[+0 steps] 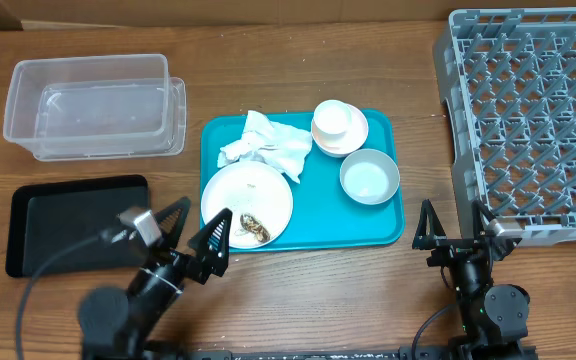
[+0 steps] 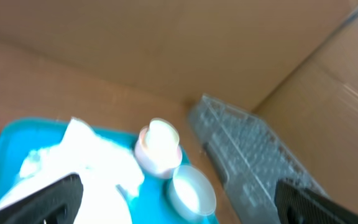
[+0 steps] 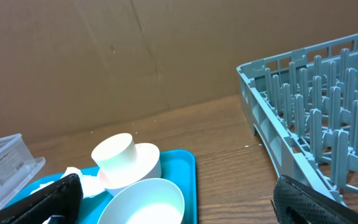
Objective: Sort waste into correct bins and load items into the dishwasher
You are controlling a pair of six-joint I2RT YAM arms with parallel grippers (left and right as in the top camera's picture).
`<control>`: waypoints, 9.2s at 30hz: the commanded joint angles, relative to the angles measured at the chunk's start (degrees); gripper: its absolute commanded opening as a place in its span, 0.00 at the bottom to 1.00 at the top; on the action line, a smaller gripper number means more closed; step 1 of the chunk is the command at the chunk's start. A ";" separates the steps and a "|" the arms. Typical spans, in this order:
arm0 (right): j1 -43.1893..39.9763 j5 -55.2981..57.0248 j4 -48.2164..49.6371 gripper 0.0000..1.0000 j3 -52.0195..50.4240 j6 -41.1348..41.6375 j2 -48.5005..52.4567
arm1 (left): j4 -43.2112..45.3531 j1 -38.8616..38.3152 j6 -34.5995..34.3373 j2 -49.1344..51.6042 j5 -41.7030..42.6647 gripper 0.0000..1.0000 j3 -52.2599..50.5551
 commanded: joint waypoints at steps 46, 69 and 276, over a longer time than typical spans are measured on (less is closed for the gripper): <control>-0.22 0.33 0.20 1.00 -0.59 -0.35 -0.48 | -38.69 -20.24 22.95 102.51 -32.28 0.64 70.73; -0.22 0.33 0.20 1.00 -0.59 -0.35 -0.48 | -36.89 -20.20 19.63 104.83 -32.94 0.04 72.98; -0.22 0.33 0.20 1.00 -0.59 -0.35 -0.48 | -19.96 13.18 1.27 75.95 -47.50 0.04 25.14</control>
